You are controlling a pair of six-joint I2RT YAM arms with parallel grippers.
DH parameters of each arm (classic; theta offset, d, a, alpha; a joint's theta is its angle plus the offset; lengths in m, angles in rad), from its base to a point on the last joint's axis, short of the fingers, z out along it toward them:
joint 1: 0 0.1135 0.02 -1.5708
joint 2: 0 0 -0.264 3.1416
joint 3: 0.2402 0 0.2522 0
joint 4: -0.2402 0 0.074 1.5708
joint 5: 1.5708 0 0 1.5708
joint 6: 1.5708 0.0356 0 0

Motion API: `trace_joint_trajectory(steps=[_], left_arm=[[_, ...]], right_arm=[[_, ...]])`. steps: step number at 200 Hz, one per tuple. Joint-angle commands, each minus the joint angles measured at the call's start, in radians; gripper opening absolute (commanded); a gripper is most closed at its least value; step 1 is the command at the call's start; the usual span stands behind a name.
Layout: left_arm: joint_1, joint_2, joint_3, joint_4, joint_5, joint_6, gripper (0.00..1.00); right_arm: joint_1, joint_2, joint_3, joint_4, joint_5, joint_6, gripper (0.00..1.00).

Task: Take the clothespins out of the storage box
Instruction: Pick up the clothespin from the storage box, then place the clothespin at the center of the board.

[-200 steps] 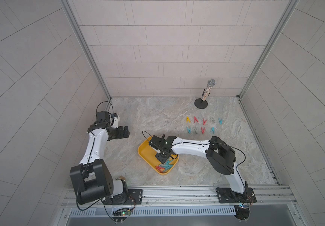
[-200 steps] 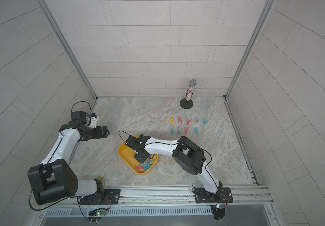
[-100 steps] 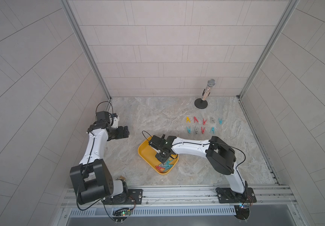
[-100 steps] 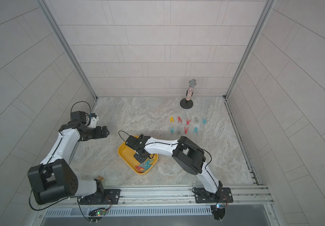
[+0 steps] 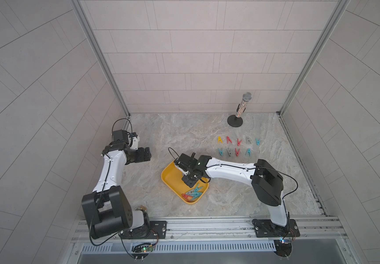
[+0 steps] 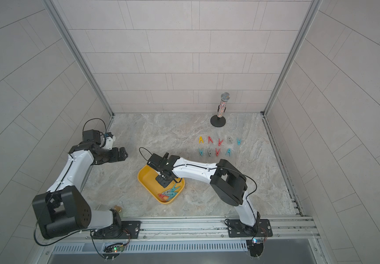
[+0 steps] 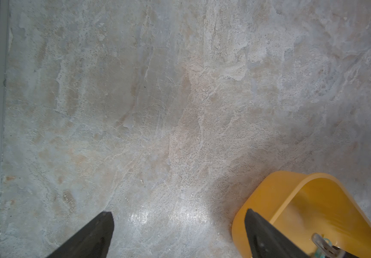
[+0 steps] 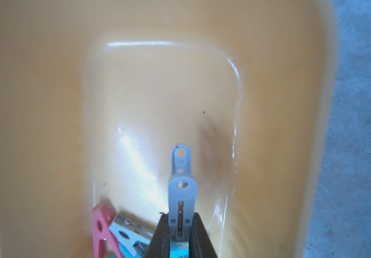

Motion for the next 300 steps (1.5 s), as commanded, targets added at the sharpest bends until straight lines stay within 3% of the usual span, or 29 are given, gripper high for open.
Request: trace_joint_trajectory(steps=[1, 33, 60, 130, 205, 300], left_arm=[[0.007, -0.005, 0.016, -0.007, -0.001, -0.002, 1.00], [0.007, -0.007, 0.016, -0.006, -0.002, -0.002, 1.00], [0.008, -0.005, 0.016, -0.007, 0.000, -0.003, 1.00], [0.008, -0.006, 0.016, -0.007, 0.003, -0.002, 1.00], [0.007, -0.006, 0.016, -0.006, 0.007, -0.001, 1.00], [0.008, -0.011, 0.016, -0.007, 0.015, -0.001, 1.00]], right_arm=[[-0.027, -0.092, -0.020, -0.020, -0.038, 0.001, 0.05], [-0.086, -0.199, -0.076, -0.009, -0.062, 0.017, 0.05], [-0.150, -0.287, -0.148, -0.017, -0.004, 0.032, 0.05], [-0.459, -0.430, -0.384, -0.040, 0.151, 0.118, 0.05], [-0.657, -0.307, -0.381, -0.133, 0.454, 0.130, 0.05], [-0.744, -0.056, -0.203, -0.191, 0.728, 0.126, 0.04]])
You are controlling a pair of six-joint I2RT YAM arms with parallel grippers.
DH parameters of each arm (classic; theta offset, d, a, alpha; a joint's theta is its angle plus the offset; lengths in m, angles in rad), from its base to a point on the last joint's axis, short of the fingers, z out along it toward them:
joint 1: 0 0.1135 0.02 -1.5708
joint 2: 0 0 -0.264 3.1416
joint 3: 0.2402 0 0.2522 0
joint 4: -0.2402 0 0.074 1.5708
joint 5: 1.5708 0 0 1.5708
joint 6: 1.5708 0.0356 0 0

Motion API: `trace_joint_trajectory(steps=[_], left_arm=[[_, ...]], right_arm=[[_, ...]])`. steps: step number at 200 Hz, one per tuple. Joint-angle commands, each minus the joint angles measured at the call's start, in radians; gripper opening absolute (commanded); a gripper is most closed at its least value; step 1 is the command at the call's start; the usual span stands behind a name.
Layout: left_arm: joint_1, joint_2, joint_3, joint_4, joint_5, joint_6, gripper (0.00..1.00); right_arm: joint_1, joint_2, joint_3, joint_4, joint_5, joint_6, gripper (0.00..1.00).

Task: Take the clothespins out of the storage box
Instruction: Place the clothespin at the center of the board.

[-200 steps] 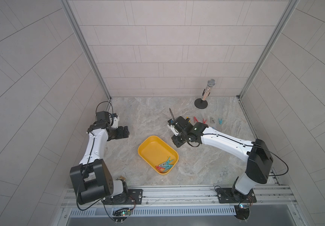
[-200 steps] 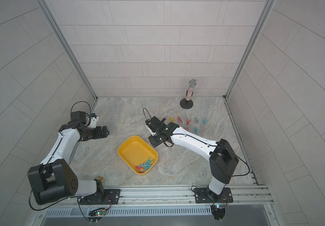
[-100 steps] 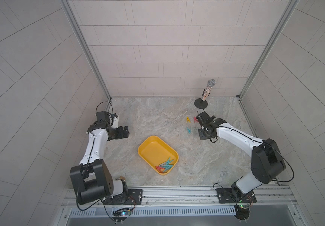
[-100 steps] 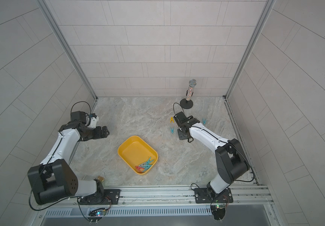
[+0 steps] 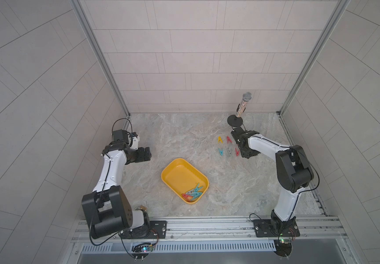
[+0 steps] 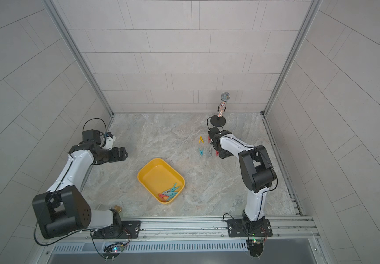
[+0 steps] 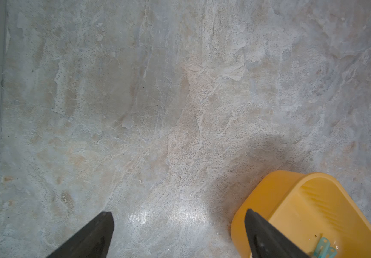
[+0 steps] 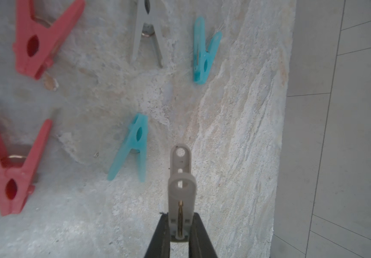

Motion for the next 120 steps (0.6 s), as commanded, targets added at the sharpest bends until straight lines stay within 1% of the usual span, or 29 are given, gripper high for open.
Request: trace_joint_trajectory(steps=[1, 24, 54, 120], left_arm=[[0.007, -0.011, 0.016, -0.007, 0.009, -0.001, 1.00], [0.007, -0.013, 0.016, -0.007, 0.011, -0.001, 1.00], [0.007, -0.013, 0.016, -0.007, 0.012, -0.001, 1.00], [0.007, -0.019, 0.017, -0.007, 0.015, -0.002, 1.00]], right_arm=[[-0.021, 0.050, 0.037, -0.049, 0.117, 0.009, 0.04], [-0.047, 0.100, 0.054, -0.053, 0.152, -0.001, 0.04], [-0.077, 0.154, 0.070, -0.050, 0.151, -0.006, 0.04], [-0.106, 0.231, 0.101, -0.053, 0.173, -0.021, 0.07]])
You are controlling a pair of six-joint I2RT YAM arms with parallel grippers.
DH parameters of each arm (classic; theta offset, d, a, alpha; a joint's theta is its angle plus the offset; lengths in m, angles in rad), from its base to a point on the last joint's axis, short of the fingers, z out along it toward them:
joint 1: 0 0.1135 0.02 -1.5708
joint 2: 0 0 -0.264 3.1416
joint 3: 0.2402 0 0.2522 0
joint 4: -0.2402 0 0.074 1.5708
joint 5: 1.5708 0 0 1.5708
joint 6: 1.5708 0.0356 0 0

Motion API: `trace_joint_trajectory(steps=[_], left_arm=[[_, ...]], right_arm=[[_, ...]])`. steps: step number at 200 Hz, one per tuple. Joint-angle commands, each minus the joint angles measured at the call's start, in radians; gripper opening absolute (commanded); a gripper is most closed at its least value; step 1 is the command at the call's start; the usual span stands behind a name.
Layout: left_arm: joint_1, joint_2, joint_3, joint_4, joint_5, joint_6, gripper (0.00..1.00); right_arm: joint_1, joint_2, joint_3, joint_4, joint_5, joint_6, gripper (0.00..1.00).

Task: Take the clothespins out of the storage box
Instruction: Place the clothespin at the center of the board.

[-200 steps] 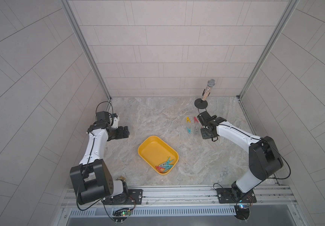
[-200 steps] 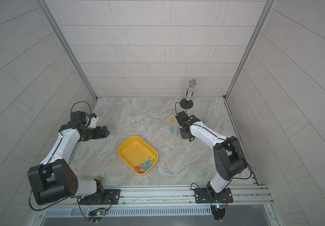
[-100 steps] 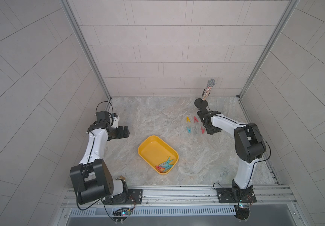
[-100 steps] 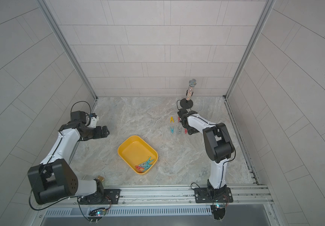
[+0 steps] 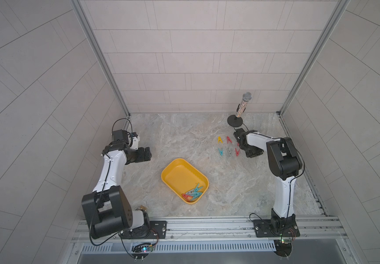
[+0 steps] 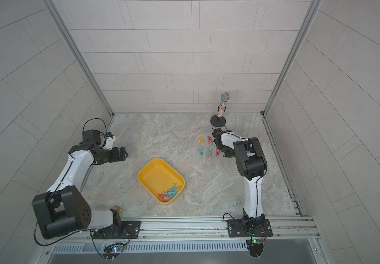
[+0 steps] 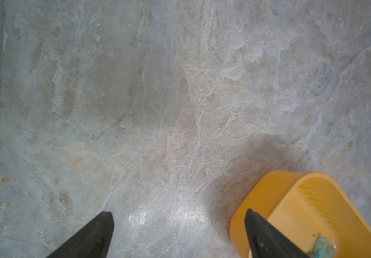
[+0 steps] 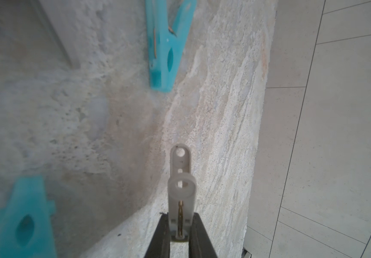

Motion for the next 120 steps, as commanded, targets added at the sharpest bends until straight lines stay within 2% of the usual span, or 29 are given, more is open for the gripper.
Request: trace_joint_trajectory(steps=[1, 43, 99, 120], left_arm=[[0.008, -0.018, 0.017, -0.007, 0.007, -0.002, 1.00], [0.008, -0.018, 0.019, -0.010, 0.009, -0.002, 1.00], [0.008, -0.019, 0.019, -0.011, 0.010, -0.003, 1.00], [0.009, -0.020, 0.020, -0.011, 0.010, -0.002, 1.00]], right_arm=[[-0.011, 0.024, 0.015, -0.026, 0.034, -0.005, 0.07], [-0.021, 0.053, 0.022, -0.030, 0.034, -0.003, 0.09], [-0.024, 0.047, 0.027, -0.028, 0.000, -0.009, 0.24], [-0.024, 0.031, 0.028, -0.035, -0.011, -0.006, 0.33]])
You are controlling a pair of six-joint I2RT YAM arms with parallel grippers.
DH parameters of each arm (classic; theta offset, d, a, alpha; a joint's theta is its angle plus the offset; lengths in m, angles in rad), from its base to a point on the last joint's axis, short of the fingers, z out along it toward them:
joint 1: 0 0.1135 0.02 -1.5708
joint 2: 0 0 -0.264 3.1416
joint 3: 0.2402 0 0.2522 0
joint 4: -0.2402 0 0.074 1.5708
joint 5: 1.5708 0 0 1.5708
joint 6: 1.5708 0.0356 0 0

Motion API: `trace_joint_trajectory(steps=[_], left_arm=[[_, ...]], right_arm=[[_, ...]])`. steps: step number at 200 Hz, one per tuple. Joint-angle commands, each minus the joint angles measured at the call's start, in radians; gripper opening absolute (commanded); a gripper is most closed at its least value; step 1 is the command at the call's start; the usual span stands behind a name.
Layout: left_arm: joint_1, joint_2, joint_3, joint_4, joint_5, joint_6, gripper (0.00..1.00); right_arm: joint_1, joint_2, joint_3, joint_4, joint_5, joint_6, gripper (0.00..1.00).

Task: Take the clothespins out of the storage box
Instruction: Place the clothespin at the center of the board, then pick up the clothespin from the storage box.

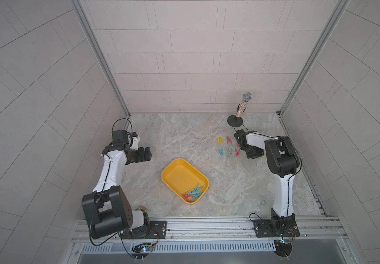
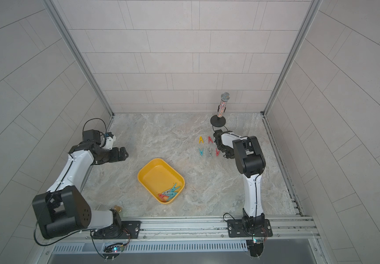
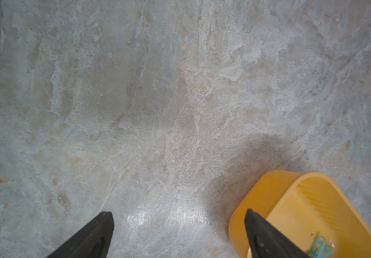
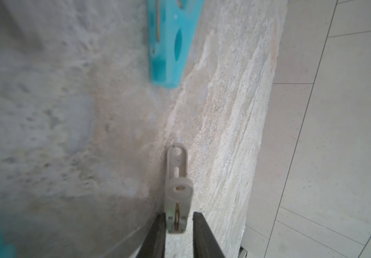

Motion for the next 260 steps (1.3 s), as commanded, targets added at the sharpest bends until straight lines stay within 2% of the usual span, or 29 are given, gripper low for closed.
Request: trace_joint_trajectory(steps=[1, 17, 81, 120, 204, 233, 260], left_arm=[[0.009, -0.020, 0.019, -0.011, 0.005, -0.002, 1.00], [0.008, -0.018, 0.020, -0.011, 0.006, -0.002, 1.00], [0.008, -0.020, 0.019, -0.010, 0.002, -0.002, 1.00], [0.009, -0.017, 0.019, -0.010, 0.001, -0.002, 1.00], [0.009, -0.010, 0.017, -0.008, -0.007, -0.002, 1.00], [0.009, -0.004, 0.017, -0.007, -0.007, -0.002, 1.00], [0.009, 0.002, 0.016, -0.006, -0.008, -0.001, 1.00]], right_arm=[[-0.005, -0.019, 0.012, -0.025, -0.024, 0.009, 0.34], [-0.002, -0.042, 0.007, -0.023, -0.038, 0.010, 0.39], [0.003, -0.130, -0.011, -0.024, -0.112, 0.016, 0.38], [0.003, -0.218, -0.002, -0.049, -0.205, 0.023, 0.38], [0.032, -0.523, -0.102, 0.016, -0.619, 0.035, 0.37], [0.093, -0.647, -0.174, 0.105, -0.792, 0.001, 0.36], [0.201, -0.726, -0.207, 0.159, -0.876, -0.025, 0.35]])
